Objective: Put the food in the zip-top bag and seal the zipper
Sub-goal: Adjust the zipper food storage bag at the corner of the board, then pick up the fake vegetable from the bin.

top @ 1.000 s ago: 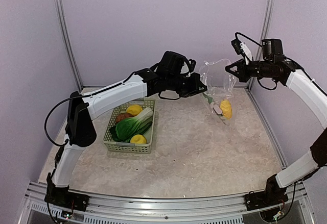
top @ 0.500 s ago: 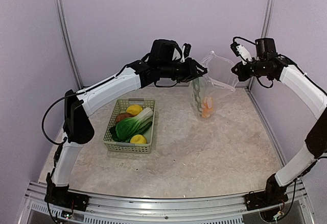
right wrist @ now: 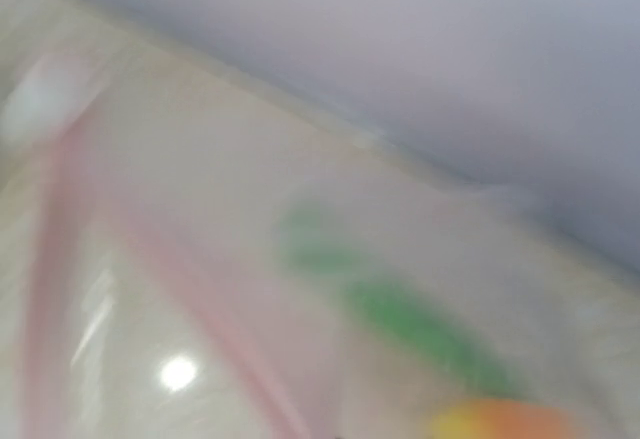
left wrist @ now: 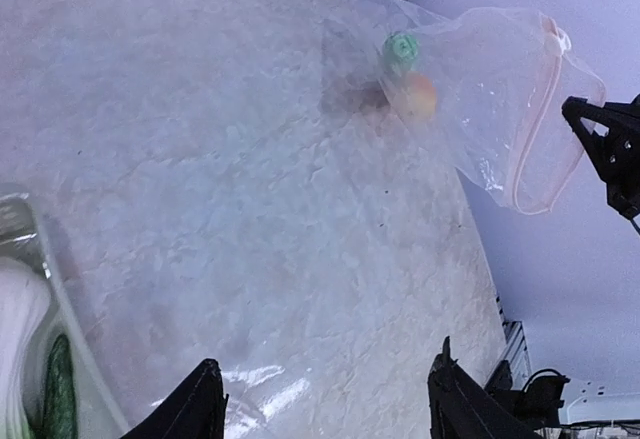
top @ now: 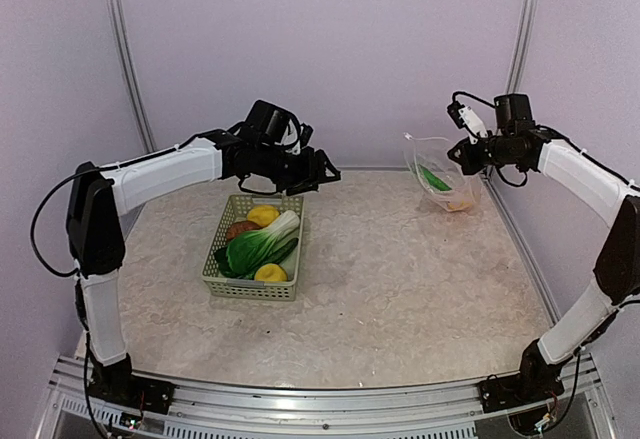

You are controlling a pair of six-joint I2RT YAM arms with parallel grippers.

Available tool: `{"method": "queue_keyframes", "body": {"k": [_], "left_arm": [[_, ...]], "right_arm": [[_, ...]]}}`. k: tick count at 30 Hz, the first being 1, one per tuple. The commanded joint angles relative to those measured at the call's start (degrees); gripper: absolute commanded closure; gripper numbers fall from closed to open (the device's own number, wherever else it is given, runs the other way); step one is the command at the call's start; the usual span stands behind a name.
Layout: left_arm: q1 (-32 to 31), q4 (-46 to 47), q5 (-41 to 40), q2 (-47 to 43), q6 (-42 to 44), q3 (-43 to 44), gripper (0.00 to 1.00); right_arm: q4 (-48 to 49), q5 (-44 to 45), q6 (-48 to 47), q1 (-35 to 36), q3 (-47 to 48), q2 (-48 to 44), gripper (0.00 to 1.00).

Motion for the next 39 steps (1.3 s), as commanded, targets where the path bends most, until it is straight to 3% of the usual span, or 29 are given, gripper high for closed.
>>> {"method": "queue_keyframes", "body": {"k": [1, 6, 18, 26, 31, 39], "left_arm": [[1.19, -10.80, -7.19, -9.28, 4.73, -8.09, 0.35], [2.37, -22.64, -11.07, -13.62, 6.83, -12.21, 0.36], [2.63, -20.09, -14.67, -20.02, 8.30, -22.41, 0.34], [2.56, -21.15, -14.66, -17.07, 7.37, -19.69, 0.37], [2.59, -24.54, -18.56, -15.20, 9.56, -18.27, 0.32], [8.42, -28.78, -18.77, -10.62, 15.43, -17.50, 0.36]], "right_arm": [[3.58, -12.09, 0.18, 1.61, -9.70, 1.44, 1.00], [2.39, -19.25, -1.85, 1.72, -12.23, 3.03, 1.00], [7.31, -24.29, 0.67, 2.31, -18.02, -4.38, 1.00], [11.07, -24.28, -0.64, 2.43, -24.67, -7.10, 1.00], [11.74, -24.31, -1.66, 2.43, -25.86, -7.63, 1.00], [11.52, -25.07, -2.82, 2.43, -26.15, -5.69, 1.00]]}}
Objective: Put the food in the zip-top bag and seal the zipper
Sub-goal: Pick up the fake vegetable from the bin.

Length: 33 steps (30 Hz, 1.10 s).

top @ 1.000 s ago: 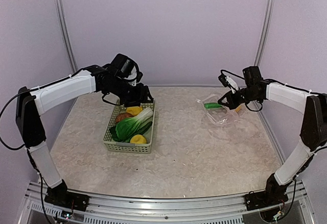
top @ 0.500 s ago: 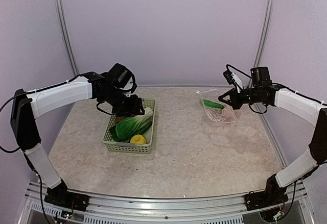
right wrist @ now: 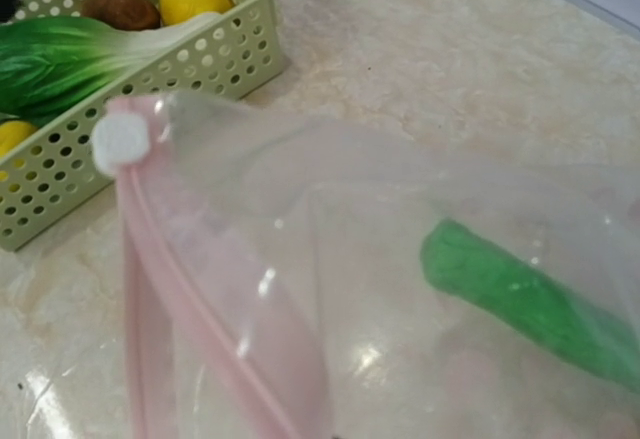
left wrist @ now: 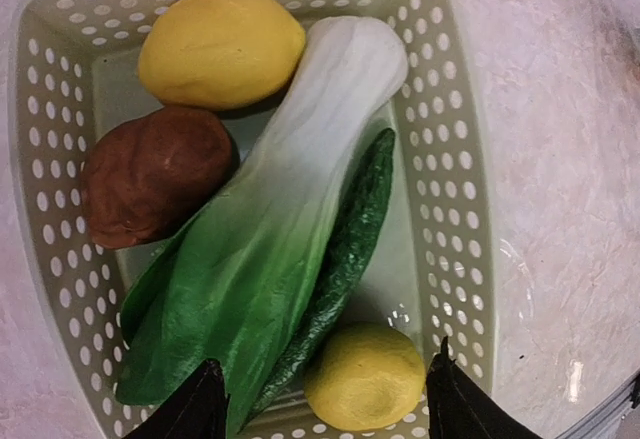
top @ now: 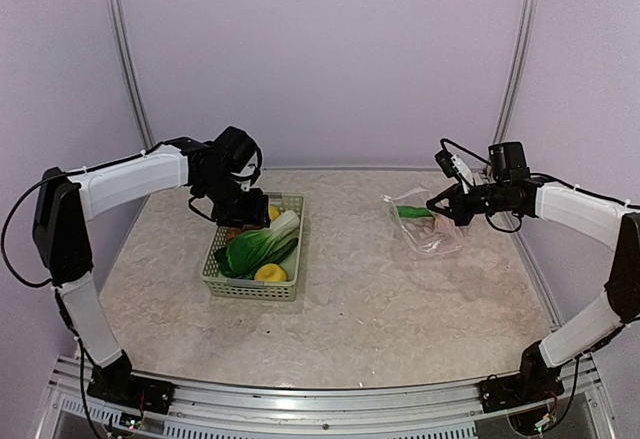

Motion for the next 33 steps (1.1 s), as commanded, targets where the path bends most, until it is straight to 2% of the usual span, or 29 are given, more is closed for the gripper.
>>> {"method": "queue_keyframes", "body": {"k": [1, 8, 13, 21, 23, 26, 33], "left_arm": [[3.42, -2.88, -1.51, 3.22, 4.71, -0.20, 0.36], [5.67, -2.45, -1.53, 7.41, 6.48, -0.02, 0.33], [5.45, -3.94, 2.00, 11.32, 6.73, 1.12, 0.35], [4.19, -4.06, 0.39, 12.28, 5.23, -2.69, 0.34], [3.55, -3.10, -0.08, 11.95, 4.91, -3.94, 0.40], [2.27, -2.07, -1.46, 10.71, 5.00, -4.69, 0.56], [-0.45, -3.51, -6.68, 5.26, 6.37, -2.35, 0.81]], "right_arm": [[0.41, -1.44, -1.11, 0.57, -0.75, 1.10, 1.00], [0.26, -1.30, -1.69, 0.61, -0.72, 1.15, 1.00], [0.02, -1.51, -1.89, 0.59, -0.72, 1.13, 1.00], [-0.61, -1.88, -2.39, 0.62, -0.46, 1.32, 1.00], [-0.63, -1.91, -2.40, 0.62, -0.54, 1.41, 1.00], [-0.62, -1.89, -2.31, 0.57, -0.39, 1.79, 1.00], [-0.69, -0.90, -2.01, 0.55, 0.11, 1.62, 1.00]]}}
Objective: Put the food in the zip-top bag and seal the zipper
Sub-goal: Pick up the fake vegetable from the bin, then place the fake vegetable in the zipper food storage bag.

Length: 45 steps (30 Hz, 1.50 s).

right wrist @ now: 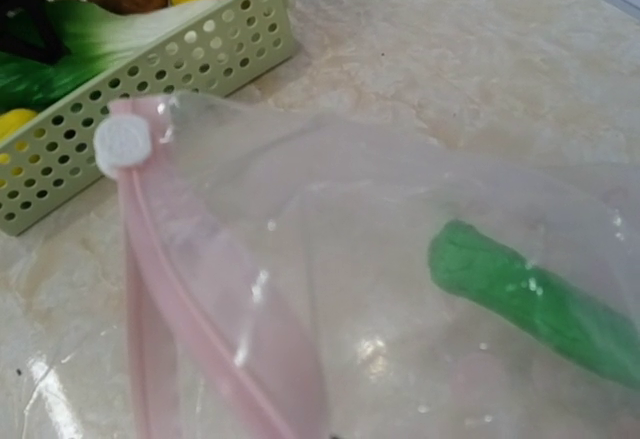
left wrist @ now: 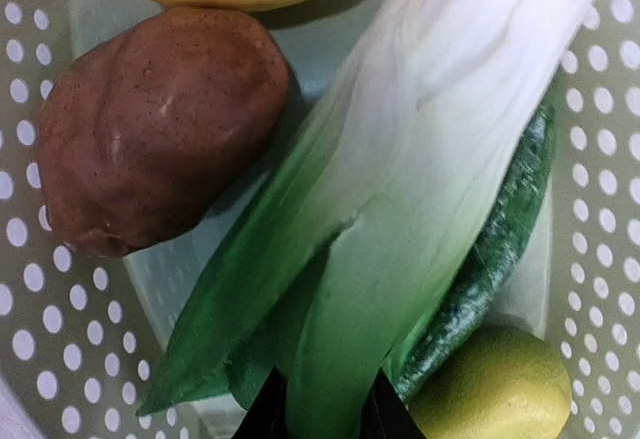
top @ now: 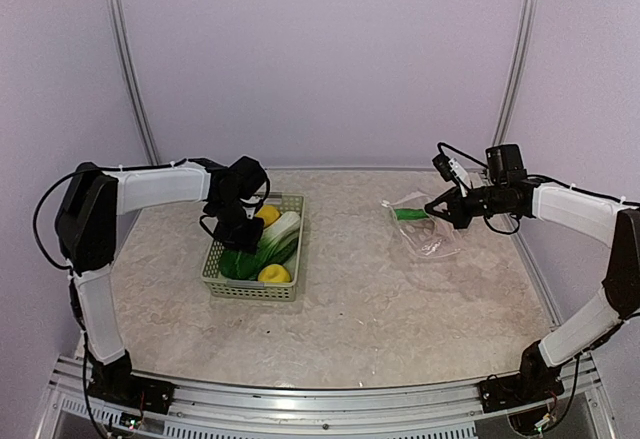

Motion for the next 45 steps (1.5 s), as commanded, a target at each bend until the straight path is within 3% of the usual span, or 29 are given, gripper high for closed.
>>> {"method": "queue_keyframes", "body": {"k": [1, 8, 18, 24, 34, 45], "left_arm": [[-1.83, -3.12, -3.78, -4.27, 1.39, 0.89, 0.83], [-5.02, -9.12, -9.65, -9.66, 2.15, 5.35, 1.00], [-9.97, -14.22, -15.05, -13.59, 3.91, 13.53, 1.00], [-15.13, -20.29, -16.49, -12.84, 3.95, 22.92, 1.00], [-19.45, -20.51, -2.06, -10.12, -1.60, 26.29, 1.00], [-19.38, -12.58, 12.31, -4.93, -5.00, 26.02, 1.00]], "right_arm": [[-0.66, 0.72, -0.19, 0.59, 0.40, -0.06, 1.00], [-2.48, 6.22, 0.24, 0.61, 3.56, -0.75, 1.00], [-8.07, 11.37, -1.70, 1.99, 13.40, 1.44, 1.00], [-10.44, 18.05, -2.97, 3.81, 17.58, 4.27, 1.00], [-10.99, 24.34, -4.63, 9.31, 21.48, 8.21, 1.00], [-11.30, 26.06, -4.17, 15.08, 22.46, 11.61, 1.00]]}}
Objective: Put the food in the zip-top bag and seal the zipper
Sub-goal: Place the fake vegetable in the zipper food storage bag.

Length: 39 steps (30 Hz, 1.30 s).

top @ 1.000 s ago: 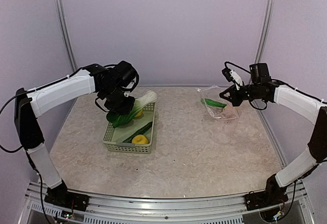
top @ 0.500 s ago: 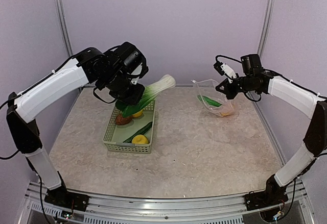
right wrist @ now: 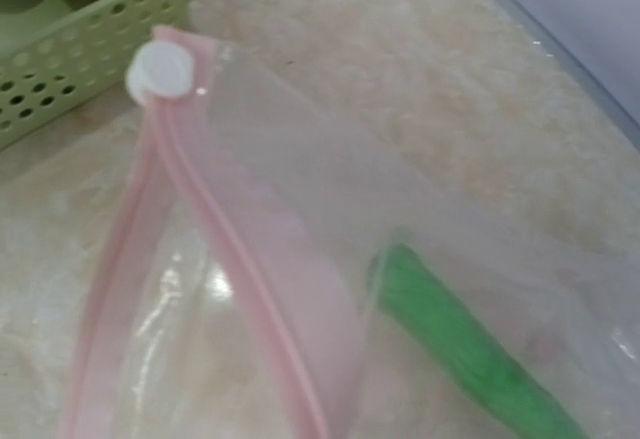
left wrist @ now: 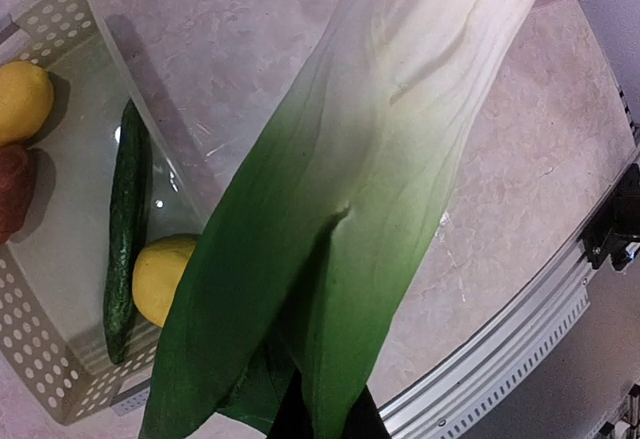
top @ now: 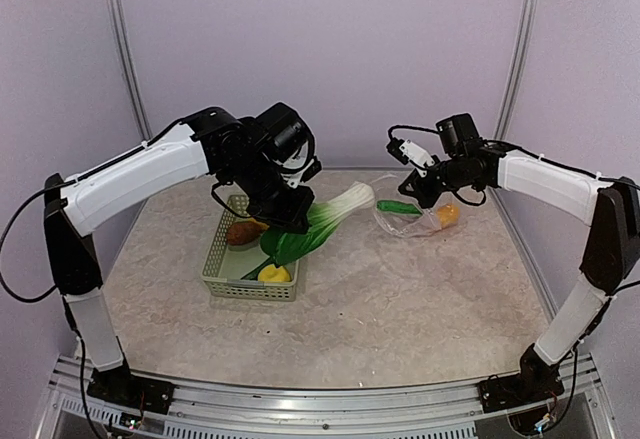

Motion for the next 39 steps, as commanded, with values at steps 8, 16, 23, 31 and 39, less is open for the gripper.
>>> {"method": "queue_keyframes", "body": {"k": [8, 16, 23, 31, 39], "left_arm": [[2.68, 12.18, 19.63, 6.18, -7.95, 1.82, 1.00], [6.08, 14.50, 29.05, 11.00, -14.52, 3.71, 1.00], [7.03, 14.69, 31.67, 13.02, -16.34, 4.47, 1.00], [7.81, 21.27, 35.97, 14.34, -23.14, 5.39, 1.00], [10.68, 38.99, 43.18, 15.84, -38.67, 3.49, 1.00]], "right_arm": [[-2.20, 2.87, 1.02, 5.49, 2.26, -0.30, 1.00], [-1.94, 5.49, 1.61, 6.58, 1.40, -1.96, 1.00], [-1.20, 8.42, 2.14, 6.59, 1.58, -2.27, 1.00], [-2.34, 4.24, 1.14, 7.07, 2.29, -2.28, 1.00], [-3.97, 1.04, 0.35, 9.84, 1.22, -4.04, 1.00]]}}
